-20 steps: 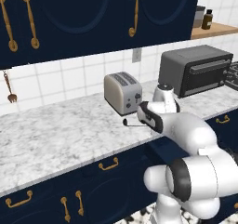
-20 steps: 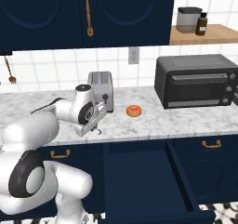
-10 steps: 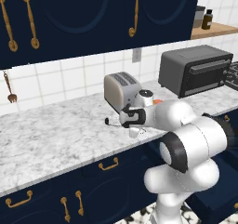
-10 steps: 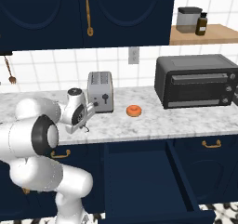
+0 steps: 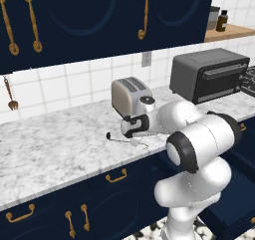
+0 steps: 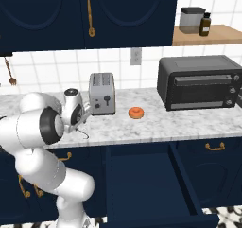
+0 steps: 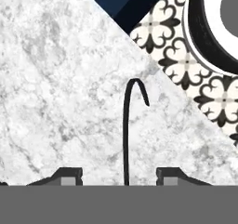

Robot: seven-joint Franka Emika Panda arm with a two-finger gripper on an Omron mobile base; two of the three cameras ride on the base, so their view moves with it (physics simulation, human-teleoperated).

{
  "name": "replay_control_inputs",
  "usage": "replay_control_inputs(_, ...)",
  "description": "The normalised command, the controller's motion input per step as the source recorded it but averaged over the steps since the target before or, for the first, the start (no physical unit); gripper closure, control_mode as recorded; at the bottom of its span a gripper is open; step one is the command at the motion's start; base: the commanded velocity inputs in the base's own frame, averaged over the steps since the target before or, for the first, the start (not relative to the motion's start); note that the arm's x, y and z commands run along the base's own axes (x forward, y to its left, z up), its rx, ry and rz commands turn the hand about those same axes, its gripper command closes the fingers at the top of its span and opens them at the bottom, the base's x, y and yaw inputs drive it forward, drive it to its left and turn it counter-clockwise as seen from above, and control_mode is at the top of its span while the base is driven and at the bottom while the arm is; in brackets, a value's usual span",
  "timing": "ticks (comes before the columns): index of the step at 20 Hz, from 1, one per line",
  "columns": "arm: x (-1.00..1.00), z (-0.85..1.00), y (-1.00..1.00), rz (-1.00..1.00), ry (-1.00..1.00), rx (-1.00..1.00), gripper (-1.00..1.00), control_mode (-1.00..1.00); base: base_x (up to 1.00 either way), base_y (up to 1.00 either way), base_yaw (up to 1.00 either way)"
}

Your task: Pick the ladle from the drawer and place it on the counter.

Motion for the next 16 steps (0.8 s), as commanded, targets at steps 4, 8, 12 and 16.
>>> replay_control_inputs(4,-0.79,1.00,-0.46,-0.06,-0.24,0.11,-1.00,-1.00,0.00,0.00,0.00)
replay_control_inputs(8,-1.00,1.00,-1.00,-0.08,-0.43,0.25,-1.00,-1.00,0.00,0.00,0.00)
replay_control_inputs(12,-1.00,1.00,-0.83,-0.17,-0.39,0.29,-1.00,-1.00,0.00,0.00,0.00)
replay_control_inputs(16,-1.00,1.00,-0.66,-0.26,-0.32,0.26,-1.00,-1.00,0.00,0.00,0.00)
